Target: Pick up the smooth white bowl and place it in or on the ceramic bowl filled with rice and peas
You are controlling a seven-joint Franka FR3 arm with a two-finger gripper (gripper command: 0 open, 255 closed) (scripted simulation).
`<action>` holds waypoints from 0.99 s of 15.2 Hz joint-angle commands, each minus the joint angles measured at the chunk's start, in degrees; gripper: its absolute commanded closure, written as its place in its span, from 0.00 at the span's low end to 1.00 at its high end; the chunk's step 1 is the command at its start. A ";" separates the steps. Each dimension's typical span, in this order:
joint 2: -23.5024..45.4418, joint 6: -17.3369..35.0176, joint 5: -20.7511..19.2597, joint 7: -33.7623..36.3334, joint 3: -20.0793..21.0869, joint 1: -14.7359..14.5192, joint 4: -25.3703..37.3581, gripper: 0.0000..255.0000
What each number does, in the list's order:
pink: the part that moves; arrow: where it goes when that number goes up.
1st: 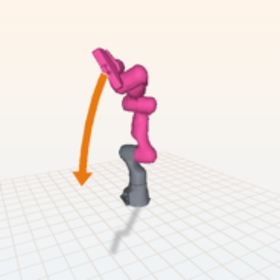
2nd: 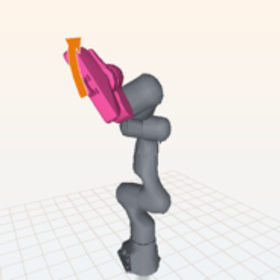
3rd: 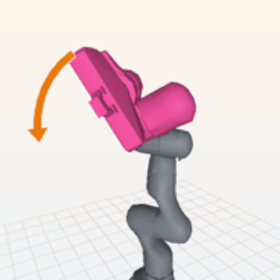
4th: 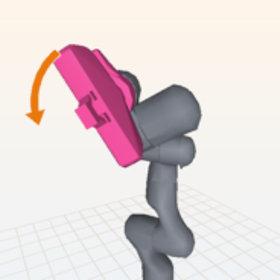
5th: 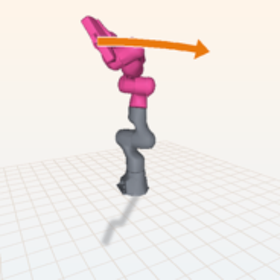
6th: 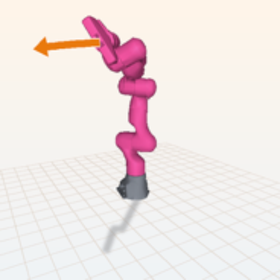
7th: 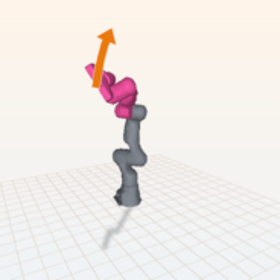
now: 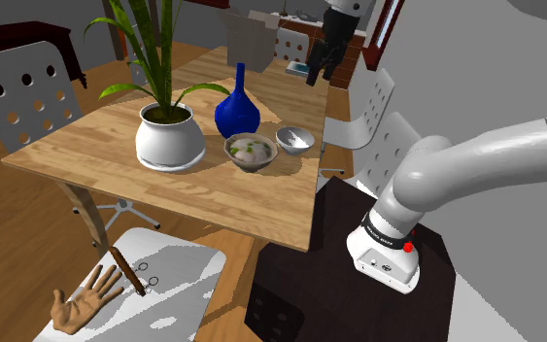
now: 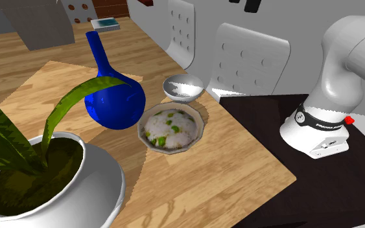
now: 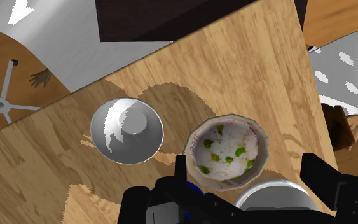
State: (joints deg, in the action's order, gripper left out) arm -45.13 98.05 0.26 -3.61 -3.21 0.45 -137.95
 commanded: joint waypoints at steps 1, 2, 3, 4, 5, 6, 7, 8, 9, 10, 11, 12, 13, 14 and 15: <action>0.00 0.00 0.00 0.00 0.00 0.00 0.00 0.00; 0.34 2.10 -0.32 -0.53 -0.36 0.12 -1.60 0.00; 0.78 4.24 -0.64 -1.06 -0.74 0.24 -3.12 0.00; 1.33 6.40 -0.96 -1.58 -1.13 0.35 -4.57 0.00; 1.98 8.60 -1.28 -2.10 -1.53 0.48 -5.94 0.00; 2.74 10.83 -1.59 -2.63 -1.93 0.61 -7.24 0.00; 3.62 13.10 -1.89 -3.15 -2.35 0.73 -8.46 0.00; 4.60 15.40 -2.20 -3.67 -2.79 0.85 -9.59 0.00; 5.71 17.74 -2.48 -4.21 -3.22 0.98 -10.64 0.00; 6.93 20.10 -2.75 -4.74 -3.66 1.10 -11.61 0.00; 8.27 22.50 -3.02 -5.28 -4.13 1.20 -12.48 0.00; 9.73 24.92 -3.25 -5.82 -4.59 1.30 -13.26 0.00; 11.31 27.37 -3.46 -6.38 -5.07 1.38 -13.95 0.00; 13.01 29.84 -3.65 -6.94 -5.56 1.44 -14.54 0.00; 14.81 32.33 -3.79 -7.53 -6.07 1.48 -15.03 0.00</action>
State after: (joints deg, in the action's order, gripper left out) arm -32.17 127.75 -3.21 -10.12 -8.44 1.70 -152.60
